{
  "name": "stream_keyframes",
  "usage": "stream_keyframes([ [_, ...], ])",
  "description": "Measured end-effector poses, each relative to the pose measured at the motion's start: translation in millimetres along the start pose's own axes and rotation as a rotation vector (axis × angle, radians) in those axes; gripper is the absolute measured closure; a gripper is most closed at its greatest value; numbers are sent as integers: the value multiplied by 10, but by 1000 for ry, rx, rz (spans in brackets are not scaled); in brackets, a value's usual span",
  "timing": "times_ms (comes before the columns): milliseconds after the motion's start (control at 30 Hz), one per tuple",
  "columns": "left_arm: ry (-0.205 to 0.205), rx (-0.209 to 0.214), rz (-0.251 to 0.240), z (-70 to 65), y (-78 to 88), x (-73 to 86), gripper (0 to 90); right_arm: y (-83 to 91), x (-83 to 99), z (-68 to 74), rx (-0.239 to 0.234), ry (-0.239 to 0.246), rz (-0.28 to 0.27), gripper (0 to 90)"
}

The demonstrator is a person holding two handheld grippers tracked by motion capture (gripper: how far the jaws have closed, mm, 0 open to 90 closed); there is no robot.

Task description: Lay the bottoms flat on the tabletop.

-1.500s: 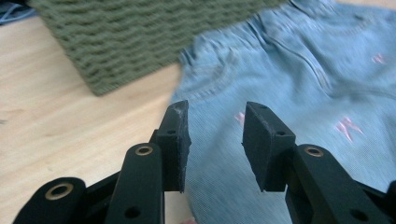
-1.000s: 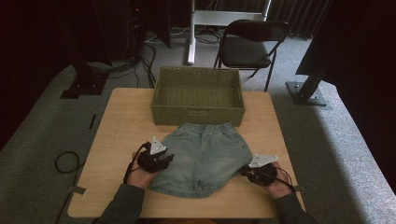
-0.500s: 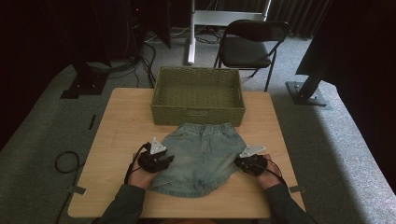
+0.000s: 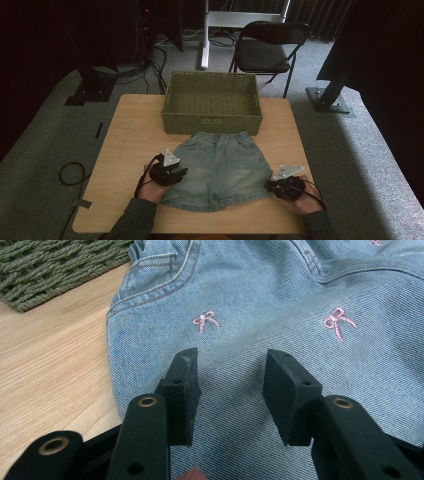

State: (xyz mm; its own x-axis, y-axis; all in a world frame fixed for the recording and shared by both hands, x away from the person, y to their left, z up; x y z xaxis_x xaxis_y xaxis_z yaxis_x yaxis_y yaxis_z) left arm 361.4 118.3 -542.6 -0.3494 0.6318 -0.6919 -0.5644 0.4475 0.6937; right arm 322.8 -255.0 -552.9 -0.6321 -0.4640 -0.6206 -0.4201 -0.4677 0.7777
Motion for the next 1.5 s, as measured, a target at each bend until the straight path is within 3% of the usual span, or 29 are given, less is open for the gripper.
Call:
stream_keyframes([
  [67, 6, -2, -2, 9, -2, -2, 576, 147, -62, -77, 9, -41, -96, 693],
  [167, 13, -8, -7, 23, -6, -11, 572, 230, -142, -151, 15, -81, -178, 624],
  [233, 12, -11, -7, 40, -17, -15, 568, 216, -200, -189, 26, -103, -199, 588],
  [333, 18, -26, -8, 78, -71, -32, 563, 128, -280, -180, -16, -104, -212, 594],
  [400, 11, -29, 16, 99, -157, -25, 560, 16, -307, -172, -27, -100, -183, 651],
  [467, 4, -32, 38, 103, -231, -7, 560, -127, -309, -175, -12, -89, -118, 718],
  [633, 9, -27, 101, 119, -395, 83, 598, -270, -333, -185, 1, -86, -73, 784],
  [700, 26, -13, 102, 128, -385, 91, 634, -310, -365, -169, 23, -75, -52, 797],
  [867, 2, -4, 121, 64, -349, 85, 725, -301, -352, -146, 29, -74, -28, 803],
  [1000, -20, 37, 144, 26, -297, 103, 738, -272, -310, -142, 27, -80, -31, 803],
  [1033, -56, 65, 162, 21, -238, 104, 738, -259, -296, -137, 24, -84, -33, 804],
  [1100, -60, 62, 127, 70, -197, 64, 688, -212, -270, -135, 17, -89, -37, 806],
  [1200, -15, -17, 67, 286, -180, -54, 634, -173, -286, -142, 11, -92, -52, 810],
  [1233, -15, -17, 67, 286, -180, -54, 610, -173, -286, -142, 11, -92, -52, 810],
  [1267, 14, -53, 44, 427, -223, -110, 610, -167, -292, -140, 11, -97, -57, 813],
  [1367, 74, -93, 39, 624, -350, -167, 533, -171, -302, -131, 14, -99, -60, 817],
  [1433, 115, -87, 30, 713, -454, -199, 492, -173, -298, -130, 14, -101, -60, 818],
  [1500, 131, -73, 42, 741, -566, -209, 459, -169, -294, -132, 11, -102, -64, 820],
])
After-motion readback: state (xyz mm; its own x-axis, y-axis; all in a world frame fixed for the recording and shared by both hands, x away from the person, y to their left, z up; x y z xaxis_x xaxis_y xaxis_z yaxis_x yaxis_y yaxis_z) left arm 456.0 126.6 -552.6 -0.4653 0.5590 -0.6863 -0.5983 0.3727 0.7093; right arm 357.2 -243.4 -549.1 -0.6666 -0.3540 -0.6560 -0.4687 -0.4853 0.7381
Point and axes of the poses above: each handheld gripper's, and its own axes: y roughly backward along the jaws, x roughly out of its underside, z roughly to its left, the point moved 6 cm from there along -y, roughly forward along the jaws, and after that the axes turned 13 degrees about -y, right-handed, at the moved point
